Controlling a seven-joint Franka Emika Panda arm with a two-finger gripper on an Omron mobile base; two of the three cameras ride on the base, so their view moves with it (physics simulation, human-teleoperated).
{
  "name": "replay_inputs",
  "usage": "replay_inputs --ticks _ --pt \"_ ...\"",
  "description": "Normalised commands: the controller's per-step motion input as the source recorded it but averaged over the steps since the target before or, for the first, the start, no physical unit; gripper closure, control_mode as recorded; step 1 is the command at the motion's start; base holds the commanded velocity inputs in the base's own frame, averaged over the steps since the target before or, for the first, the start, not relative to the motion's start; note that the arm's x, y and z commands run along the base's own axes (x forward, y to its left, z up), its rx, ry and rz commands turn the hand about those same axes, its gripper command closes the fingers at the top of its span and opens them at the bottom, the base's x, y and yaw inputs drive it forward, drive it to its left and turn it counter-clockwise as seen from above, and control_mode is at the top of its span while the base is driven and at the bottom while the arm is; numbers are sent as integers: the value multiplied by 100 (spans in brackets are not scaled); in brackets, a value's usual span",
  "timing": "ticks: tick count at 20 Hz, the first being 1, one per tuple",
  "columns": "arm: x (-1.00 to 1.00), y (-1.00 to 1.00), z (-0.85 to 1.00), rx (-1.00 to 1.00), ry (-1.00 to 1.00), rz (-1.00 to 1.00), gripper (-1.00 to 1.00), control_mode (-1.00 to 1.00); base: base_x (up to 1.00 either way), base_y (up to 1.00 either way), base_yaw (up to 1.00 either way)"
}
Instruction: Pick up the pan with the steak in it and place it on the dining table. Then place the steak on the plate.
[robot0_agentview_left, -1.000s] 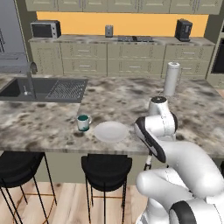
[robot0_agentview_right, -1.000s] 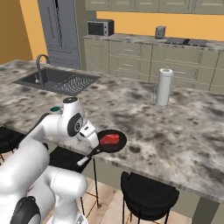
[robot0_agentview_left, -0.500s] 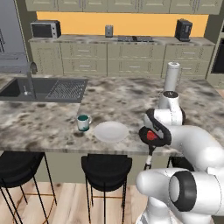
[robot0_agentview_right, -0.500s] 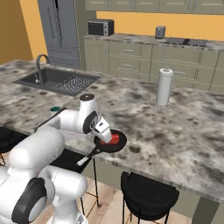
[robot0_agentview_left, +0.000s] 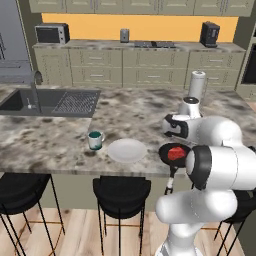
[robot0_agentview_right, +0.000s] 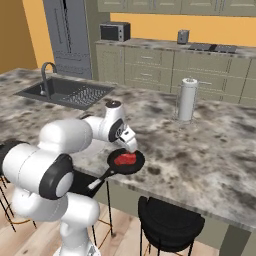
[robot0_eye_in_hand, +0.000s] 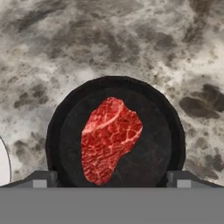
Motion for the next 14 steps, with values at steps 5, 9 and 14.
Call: replay_inputs --ticks 5,9,14 --pt "1 0 -2 0 0 0 -100 -100 0 0 0" --pt "0 0 -21 0 0 0 -100 -100 0 0 0" --pt "0 2 -29 0 0 0 -100 -100 0 0 0"
